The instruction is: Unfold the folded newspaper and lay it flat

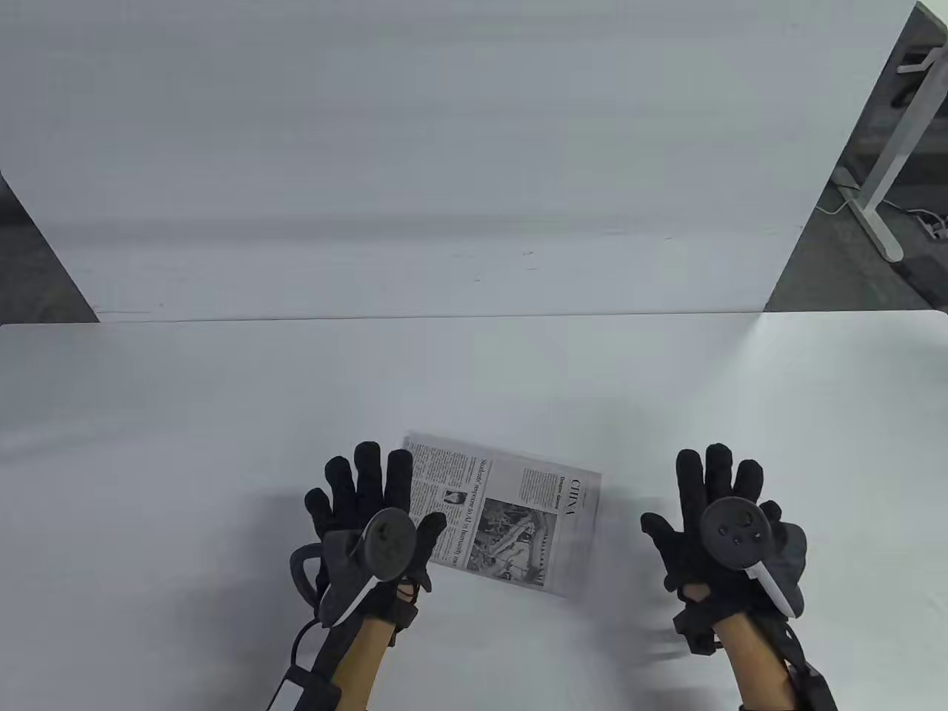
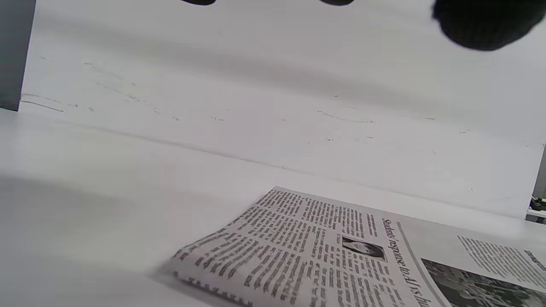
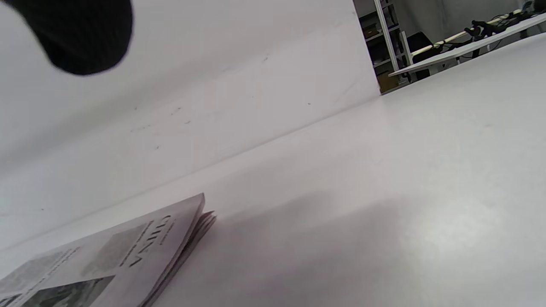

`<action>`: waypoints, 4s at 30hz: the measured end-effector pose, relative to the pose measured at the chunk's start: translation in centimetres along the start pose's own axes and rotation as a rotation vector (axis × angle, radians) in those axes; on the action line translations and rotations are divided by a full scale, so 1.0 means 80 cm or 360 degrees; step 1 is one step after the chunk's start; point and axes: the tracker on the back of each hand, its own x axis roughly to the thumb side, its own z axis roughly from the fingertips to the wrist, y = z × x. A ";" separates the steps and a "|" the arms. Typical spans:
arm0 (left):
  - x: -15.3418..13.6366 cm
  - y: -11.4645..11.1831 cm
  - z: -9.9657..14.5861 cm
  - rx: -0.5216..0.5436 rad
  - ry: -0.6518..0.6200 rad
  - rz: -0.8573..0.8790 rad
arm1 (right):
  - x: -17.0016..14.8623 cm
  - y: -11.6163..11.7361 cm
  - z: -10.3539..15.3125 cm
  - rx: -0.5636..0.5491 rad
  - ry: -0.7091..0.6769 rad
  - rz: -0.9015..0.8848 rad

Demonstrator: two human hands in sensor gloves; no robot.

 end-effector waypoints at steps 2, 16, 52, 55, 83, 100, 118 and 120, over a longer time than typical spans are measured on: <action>-0.002 -0.001 -0.002 -0.0013 0.0015 -0.0006 | -0.001 0.000 -0.002 0.0023 0.0005 -0.0023; 0.000 -0.018 -0.007 -0.0086 0.0071 -0.0113 | -0.006 0.014 -0.001 0.0133 0.0100 -0.0096; -0.064 -0.038 -0.020 -0.0294 0.0740 0.0908 | -0.007 0.030 -0.002 0.0359 0.0139 -0.0231; -0.076 -0.033 -0.012 -0.0183 0.0750 0.1199 | -0.009 0.030 -0.001 0.0375 0.0147 -0.0269; -0.031 0.034 -0.006 0.0187 -0.0392 0.2116 | 0.014 0.022 0.008 0.0949 -0.0191 -0.1453; -0.003 0.026 0.008 0.0162 -0.0385 0.1987 | 0.053 0.050 0.019 0.1079 -0.0212 -0.1758; 0.105 -0.023 0.048 -0.0236 -0.0749 0.1755 | 0.115 0.036 0.064 0.0279 -0.0625 -0.1596; 0.104 -0.024 0.048 -0.0248 -0.0745 0.1802 | 0.121 0.046 0.065 0.0431 -0.0722 -0.1648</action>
